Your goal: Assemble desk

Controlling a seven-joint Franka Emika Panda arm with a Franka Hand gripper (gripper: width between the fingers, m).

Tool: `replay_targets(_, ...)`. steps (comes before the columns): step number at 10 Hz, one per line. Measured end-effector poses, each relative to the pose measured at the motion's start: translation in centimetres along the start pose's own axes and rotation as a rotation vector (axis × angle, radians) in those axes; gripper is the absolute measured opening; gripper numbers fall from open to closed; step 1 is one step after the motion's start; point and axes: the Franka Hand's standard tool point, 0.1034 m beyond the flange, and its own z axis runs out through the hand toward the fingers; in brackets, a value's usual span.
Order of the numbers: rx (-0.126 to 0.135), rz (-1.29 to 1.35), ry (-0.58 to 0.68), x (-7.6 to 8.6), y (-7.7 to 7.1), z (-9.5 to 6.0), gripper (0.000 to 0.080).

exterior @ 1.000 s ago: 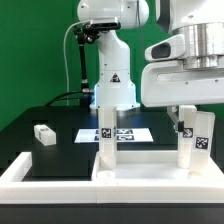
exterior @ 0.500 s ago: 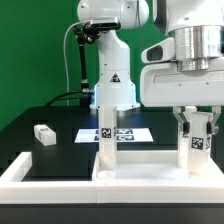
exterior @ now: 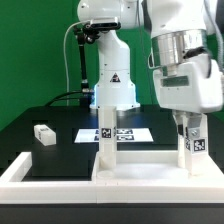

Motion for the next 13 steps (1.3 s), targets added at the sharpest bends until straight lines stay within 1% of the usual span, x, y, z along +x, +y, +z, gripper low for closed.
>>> replay_targets(1,-0.01,0.075,-0.004,-0.7,0.1,0.0,0.0301)
replay_targets(2,-0.01,0.066,-0.005,-1.0,0.1,0.0,0.0301)
replay_targets(3,-0.01,0.04,-0.005,-0.9,0.1,0.0,0.0303)
replay_targets(4,-0.021,-0.022,0.004,-1.1,0.3,0.0,0.0303)
replay_targets(5,-0.059,-0.217,0.031,-1.5,0.5,-0.1,0.05)
replay_targets(6,-0.071,-0.462,0.041,-2.0,0.3,-0.4,0.0616)
replay_targets(7,-0.073,-0.602,0.031,-2.5,0.3,-0.2,0.0616)
replay_targets(8,-0.076,-0.638,0.031,-2.2,0.3,-0.2,0.0639)
replay_targets(9,-0.078,-0.73,0.028,-2.2,0.3,-0.2,0.0648)
replay_targets(10,-0.078,-0.761,0.027,-2.2,0.3,-0.2,0.0648)
replay_targets(11,-0.081,-0.895,0.024,-2.0,0.3,-0.2,0.0649)
replay_targets(12,-0.098,-1.181,0.043,-1.6,0.0,-0.5,0.0649)
replay_targets(13,-0.092,-1.402,0.041,-1.6,-0.4,-0.6,0.0649)
